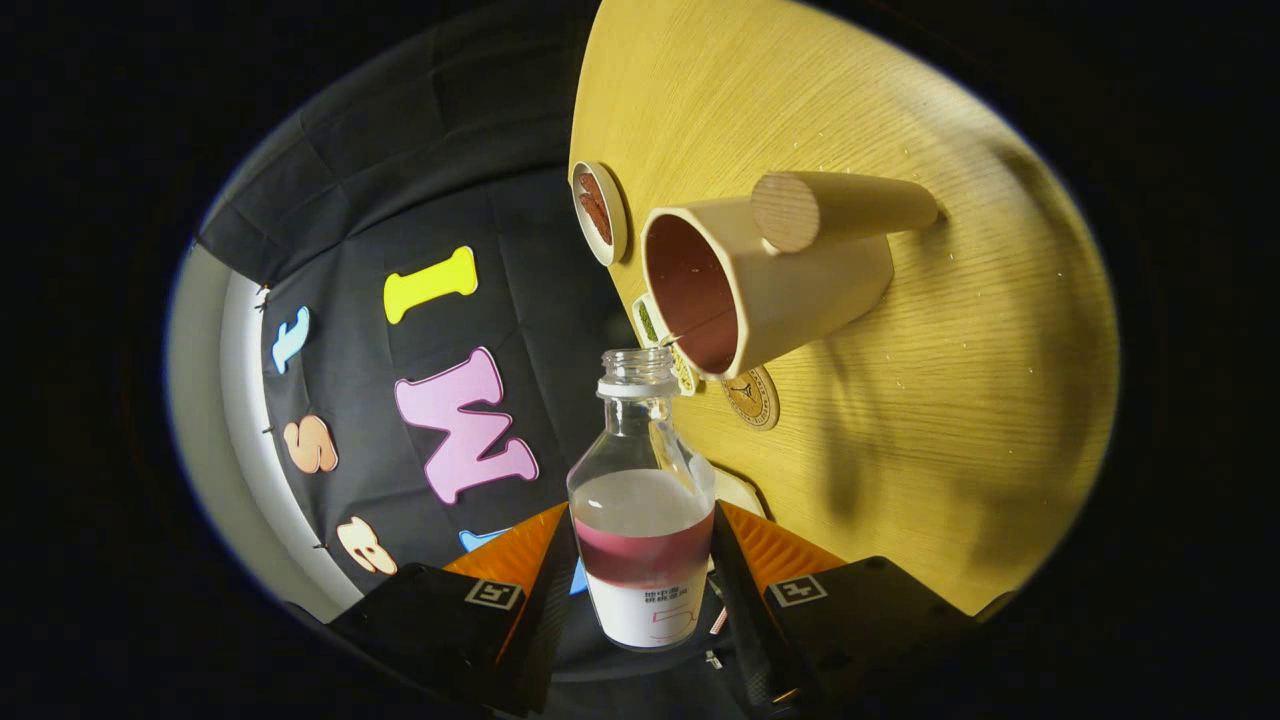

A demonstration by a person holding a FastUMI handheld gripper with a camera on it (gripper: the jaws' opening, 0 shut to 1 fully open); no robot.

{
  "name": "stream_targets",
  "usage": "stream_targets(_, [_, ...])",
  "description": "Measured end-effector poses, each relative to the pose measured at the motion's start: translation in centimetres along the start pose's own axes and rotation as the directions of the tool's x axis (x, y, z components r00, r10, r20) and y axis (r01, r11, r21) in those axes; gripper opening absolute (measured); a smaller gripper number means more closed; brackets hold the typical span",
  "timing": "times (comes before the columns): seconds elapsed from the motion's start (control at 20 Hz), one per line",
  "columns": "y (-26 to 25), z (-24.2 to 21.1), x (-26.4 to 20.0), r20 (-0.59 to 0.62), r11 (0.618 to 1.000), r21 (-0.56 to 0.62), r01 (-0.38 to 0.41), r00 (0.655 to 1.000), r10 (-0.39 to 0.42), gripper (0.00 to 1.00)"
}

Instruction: Take the bottle from table, then pour the juice into the cup, finally place the bottle on the coaster

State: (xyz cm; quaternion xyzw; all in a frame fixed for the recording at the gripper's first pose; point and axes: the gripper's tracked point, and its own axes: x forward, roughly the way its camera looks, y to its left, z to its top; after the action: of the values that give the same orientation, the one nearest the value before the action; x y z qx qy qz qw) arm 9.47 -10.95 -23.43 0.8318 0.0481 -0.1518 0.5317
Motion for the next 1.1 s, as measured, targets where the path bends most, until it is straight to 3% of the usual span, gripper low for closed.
stream_targets(1.1, [1.7, 0.8, 0.2, 0.006, 0.981, 0.195, 0.025, 1.0, -0.027, 0.74])
